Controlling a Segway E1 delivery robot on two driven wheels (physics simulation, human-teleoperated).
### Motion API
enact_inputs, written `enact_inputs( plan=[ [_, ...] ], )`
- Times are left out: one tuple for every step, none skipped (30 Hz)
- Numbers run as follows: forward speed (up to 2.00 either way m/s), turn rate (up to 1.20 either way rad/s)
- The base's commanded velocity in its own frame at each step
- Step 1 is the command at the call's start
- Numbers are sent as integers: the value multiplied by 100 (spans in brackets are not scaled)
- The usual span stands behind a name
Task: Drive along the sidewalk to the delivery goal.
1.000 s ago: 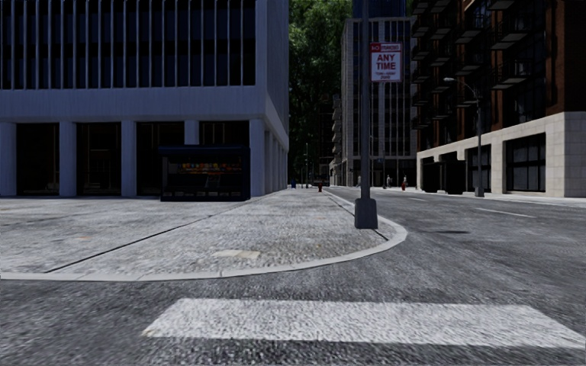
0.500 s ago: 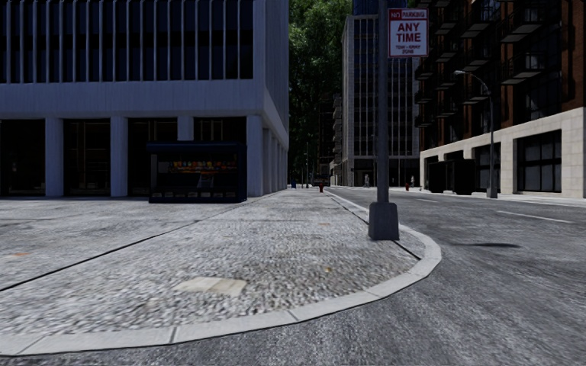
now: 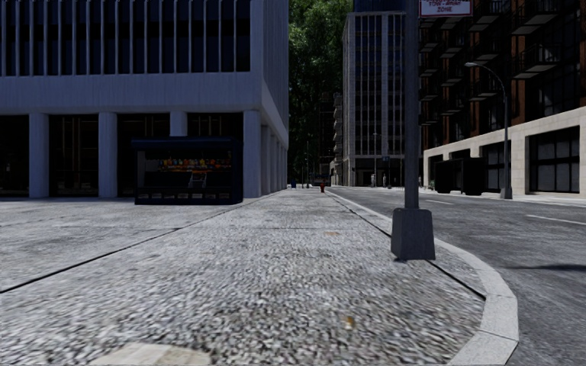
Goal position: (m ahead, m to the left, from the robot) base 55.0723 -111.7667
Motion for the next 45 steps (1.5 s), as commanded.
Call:
enact_inputs(
  plan=[
    [200, 0],
    [200, 0],
    [200, 0],
    [200, 0],
    [200, 0],
    [200, 0],
    [200, 0],
    [200, 0],
    [200, 0],
    [200, 0],
    [200, 0],
    [200, 0],
    [200, 0],
    [200, 0],
    [200, 0],
    [200, 0],
    [200, 0],
    [200, 0],
    [200, 0],
    [200, 0],
    [200, 0],
    [200, 0],
    [200, 0],
    [200, 0],
    [200, 0],
    [200, 0],
    [200, 0],
    [200, 0],
    [200, 0],
    [200, 0],
    [200, 0],
    [200, 0],
    [200, 0],
    [200, 0],
    [200, 0],
    [200, 0],
    [200, 0],
    [200, 0],
    [200, 0],
    [200, 0],
    [200, 0],
    [200, 0],
    [200, 0],
    [200, 0],
    [200, 0]
  ],
)
